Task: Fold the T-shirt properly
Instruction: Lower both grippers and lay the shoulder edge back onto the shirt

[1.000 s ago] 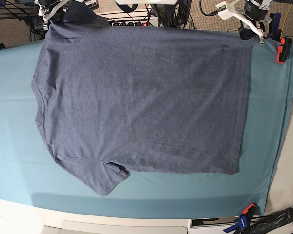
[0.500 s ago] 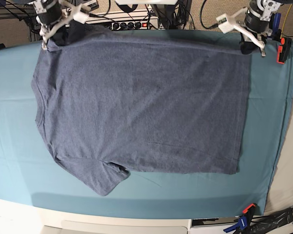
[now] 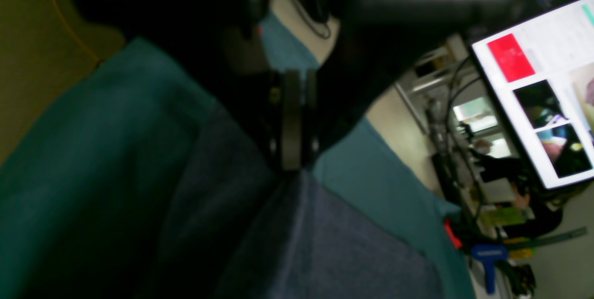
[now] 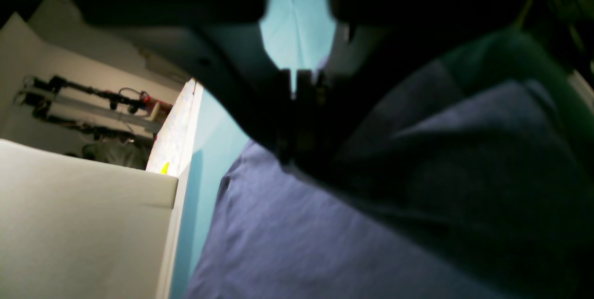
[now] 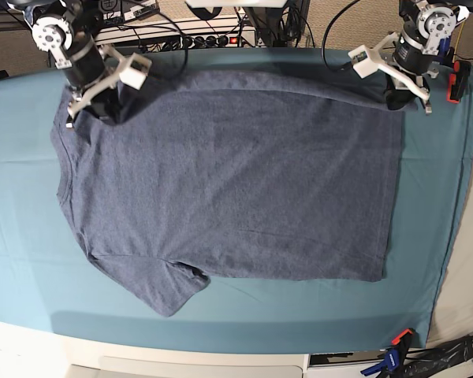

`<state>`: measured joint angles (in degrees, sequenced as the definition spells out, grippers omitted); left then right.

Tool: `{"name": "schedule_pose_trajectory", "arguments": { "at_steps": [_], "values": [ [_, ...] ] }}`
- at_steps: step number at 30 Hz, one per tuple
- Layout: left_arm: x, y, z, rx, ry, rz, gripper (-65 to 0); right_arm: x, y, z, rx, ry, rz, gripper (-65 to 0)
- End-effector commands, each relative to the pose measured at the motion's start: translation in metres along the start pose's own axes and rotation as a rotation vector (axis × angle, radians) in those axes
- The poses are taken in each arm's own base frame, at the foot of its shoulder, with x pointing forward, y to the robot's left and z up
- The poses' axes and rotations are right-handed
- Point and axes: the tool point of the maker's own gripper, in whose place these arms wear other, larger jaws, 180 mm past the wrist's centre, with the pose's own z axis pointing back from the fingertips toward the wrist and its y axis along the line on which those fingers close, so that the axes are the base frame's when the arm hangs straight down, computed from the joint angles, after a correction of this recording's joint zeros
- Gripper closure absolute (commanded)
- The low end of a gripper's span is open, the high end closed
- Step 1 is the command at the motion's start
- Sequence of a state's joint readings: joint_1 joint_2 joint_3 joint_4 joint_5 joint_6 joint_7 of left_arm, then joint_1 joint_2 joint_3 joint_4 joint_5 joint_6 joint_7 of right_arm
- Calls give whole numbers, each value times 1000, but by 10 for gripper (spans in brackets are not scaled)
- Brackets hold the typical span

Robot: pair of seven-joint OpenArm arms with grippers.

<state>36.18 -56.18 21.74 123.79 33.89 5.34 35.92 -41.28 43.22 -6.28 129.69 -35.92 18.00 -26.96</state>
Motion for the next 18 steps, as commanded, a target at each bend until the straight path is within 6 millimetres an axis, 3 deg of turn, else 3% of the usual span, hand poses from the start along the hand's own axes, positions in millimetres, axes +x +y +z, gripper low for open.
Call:
{"name": "schedule_pose_trajectory", "arguments": {
  "at_steps": [1, 11, 18],
  "values": [
    [4, 10, 1, 26, -22, -6, 0, 3, -9, -2, -32, -17, -12, 0],
    [8, 21, -5, 46, -42, 19, 0, -44, 5, -50, -11, 88, -85, 0],
    [8, 14, -6, 12, -40, 26, 0, -43, -13, -59, -55, 63, -94, 0]
  ]
}}
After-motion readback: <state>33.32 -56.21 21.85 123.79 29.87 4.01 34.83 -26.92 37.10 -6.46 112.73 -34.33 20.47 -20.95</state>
